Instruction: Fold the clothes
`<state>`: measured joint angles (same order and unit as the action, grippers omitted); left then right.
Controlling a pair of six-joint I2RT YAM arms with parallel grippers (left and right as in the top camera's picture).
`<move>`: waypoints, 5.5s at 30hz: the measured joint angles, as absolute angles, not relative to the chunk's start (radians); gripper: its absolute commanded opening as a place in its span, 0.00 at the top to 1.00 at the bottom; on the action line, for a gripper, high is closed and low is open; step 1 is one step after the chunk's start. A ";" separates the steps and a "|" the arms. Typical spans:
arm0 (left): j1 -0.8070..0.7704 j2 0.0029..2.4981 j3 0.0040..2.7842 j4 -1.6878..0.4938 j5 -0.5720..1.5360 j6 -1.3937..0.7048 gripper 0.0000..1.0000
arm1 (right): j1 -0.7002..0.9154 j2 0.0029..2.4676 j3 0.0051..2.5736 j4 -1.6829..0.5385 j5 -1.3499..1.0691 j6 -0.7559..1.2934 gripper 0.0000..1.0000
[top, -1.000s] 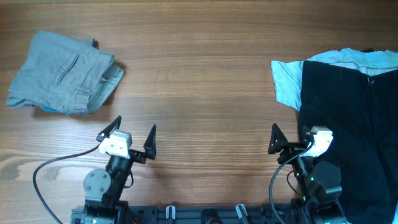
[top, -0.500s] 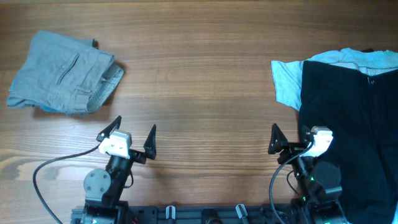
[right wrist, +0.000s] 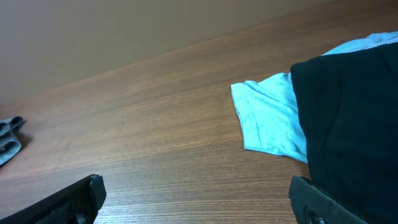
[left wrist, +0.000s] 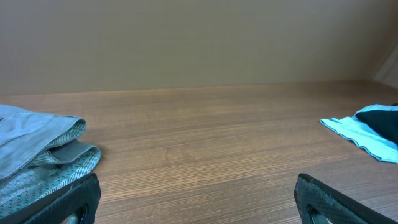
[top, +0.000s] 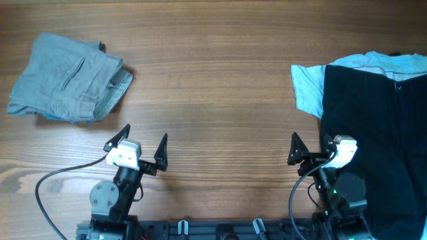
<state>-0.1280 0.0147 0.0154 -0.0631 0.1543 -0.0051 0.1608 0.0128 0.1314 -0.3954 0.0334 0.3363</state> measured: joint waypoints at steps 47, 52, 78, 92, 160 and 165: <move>-0.128 0.015 0.015 -0.063 0.154 -0.005 0.00 | 0.161 0.013 0.131 -0.395 0.033 0.336 0.00; -0.128 0.015 0.015 -0.063 0.154 -0.005 0.00 | 0.161 0.013 0.131 -0.395 0.033 0.336 0.00; -0.128 0.015 0.015 -0.062 0.167 -0.005 0.00 | 0.161 0.013 0.131 -0.389 0.033 0.435 0.00; -0.128 0.125 0.286 -0.244 0.298 -0.069 0.00 | 0.161 0.241 0.427 -0.439 -0.203 0.550 0.00; -0.124 1.143 1.316 -0.816 0.205 -0.081 0.00 | -0.065 1.390 1.312 -0.426 -0.076 0.192 0.96; -0.124 0.997 1.350 -0.823 0.107 -0.088 0.00 | 0.360 1.380 1.314 -0.456 -0.156 0.223 0.75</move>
